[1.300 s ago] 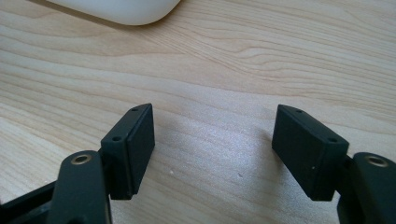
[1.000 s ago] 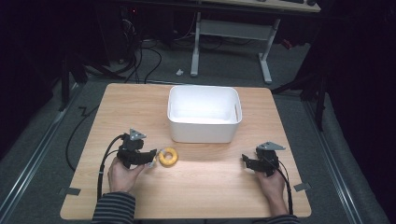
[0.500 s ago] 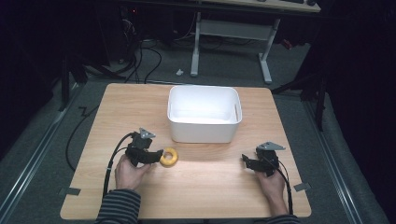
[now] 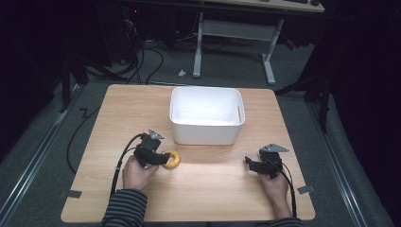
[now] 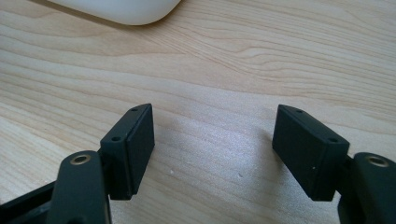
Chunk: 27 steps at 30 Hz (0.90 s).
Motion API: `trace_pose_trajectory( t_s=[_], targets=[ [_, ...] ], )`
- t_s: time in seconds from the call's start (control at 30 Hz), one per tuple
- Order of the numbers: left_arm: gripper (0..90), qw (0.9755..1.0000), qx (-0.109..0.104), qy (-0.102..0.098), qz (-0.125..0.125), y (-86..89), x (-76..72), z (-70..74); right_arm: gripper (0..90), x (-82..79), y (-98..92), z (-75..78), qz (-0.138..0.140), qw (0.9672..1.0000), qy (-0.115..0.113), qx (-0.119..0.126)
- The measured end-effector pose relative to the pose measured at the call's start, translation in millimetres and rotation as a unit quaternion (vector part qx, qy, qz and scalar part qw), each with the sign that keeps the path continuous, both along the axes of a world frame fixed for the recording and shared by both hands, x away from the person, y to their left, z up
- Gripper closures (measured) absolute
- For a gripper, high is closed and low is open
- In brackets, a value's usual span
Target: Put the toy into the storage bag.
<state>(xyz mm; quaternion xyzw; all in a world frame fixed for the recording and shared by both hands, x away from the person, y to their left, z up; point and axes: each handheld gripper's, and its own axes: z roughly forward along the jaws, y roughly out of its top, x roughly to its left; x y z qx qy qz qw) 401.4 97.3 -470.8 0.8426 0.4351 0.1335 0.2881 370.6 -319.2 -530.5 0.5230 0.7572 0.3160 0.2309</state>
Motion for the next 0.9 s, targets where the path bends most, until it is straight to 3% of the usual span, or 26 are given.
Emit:
trace_pose_trajectory(
  t_s=[0.3,0.77,0.9],
  targets=[
    [42.8,0.9999,0.011,0.01,-0.003,-6.4,6.7,-7.0,30.1,0.0,0.0,0.0,0.0,1.0,0.0,0.0],
    [43.0,0.9979,0.059,0.021,-0.015,-22.2,20.8,-16.6,30.1,-0.2,0.3,0.0,0.0,1.0,0.0,0.0],
    [43.0,0.9978,0.059,0.028,-0.014,-22.9,23.0,-20.0,30.1,-0.3,0.3,0.0,0.001,1.0,0.0,0.0]
  ],
)
